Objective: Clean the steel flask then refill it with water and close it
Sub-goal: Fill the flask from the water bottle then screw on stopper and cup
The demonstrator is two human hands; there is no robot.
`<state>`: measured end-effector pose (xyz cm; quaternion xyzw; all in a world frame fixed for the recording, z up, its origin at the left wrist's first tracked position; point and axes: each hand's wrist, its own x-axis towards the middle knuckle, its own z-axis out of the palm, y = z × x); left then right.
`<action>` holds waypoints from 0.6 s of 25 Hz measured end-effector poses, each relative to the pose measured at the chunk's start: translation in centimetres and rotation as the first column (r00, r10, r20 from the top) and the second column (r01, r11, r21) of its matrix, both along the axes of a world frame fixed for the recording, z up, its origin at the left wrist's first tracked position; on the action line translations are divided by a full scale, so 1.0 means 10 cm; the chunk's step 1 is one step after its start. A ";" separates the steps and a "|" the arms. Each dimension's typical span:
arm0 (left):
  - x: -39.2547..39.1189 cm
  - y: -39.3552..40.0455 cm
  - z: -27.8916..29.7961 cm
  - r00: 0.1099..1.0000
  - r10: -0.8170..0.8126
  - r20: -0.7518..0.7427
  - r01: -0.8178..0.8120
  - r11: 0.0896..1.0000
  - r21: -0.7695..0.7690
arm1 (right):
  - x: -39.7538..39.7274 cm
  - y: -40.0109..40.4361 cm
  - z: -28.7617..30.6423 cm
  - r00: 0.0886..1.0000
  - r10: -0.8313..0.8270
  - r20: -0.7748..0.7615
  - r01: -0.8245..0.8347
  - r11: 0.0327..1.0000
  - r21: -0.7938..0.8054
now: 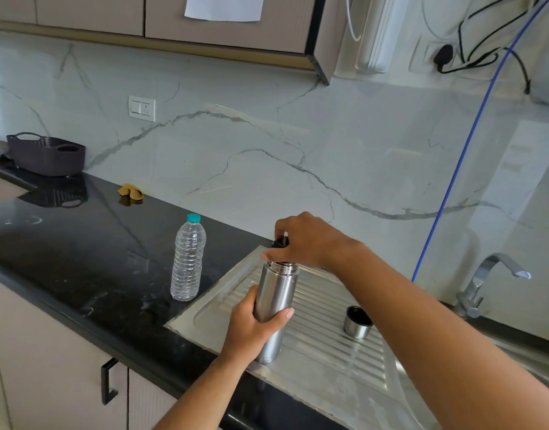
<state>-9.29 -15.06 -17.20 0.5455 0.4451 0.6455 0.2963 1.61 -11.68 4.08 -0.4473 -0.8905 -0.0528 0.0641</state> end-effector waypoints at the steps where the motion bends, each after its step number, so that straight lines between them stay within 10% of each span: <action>1: 0.00 0.00 0.00 1.000 0.000 0.000 0.000 1.000 0.003 | -0.05 -0.02 0.00 0.997 -0.033 0.070 0.029 0.998 0.056; 7: -0.01 0.00 0.01 1.000 -0.012 0.002 0.012 1.000 0.013 | 0.02 -0.07 0.34 0.991 0.068 0.113 -0.041 0.972 -0.230; 15: 0.00 0.01 -0.02 1.000 0.005 -0.006 -0.005 1.000 -0.010 | -0.13 -0.10 0.12 0.977 -0.112 0.181 0.125 0.990 -0.063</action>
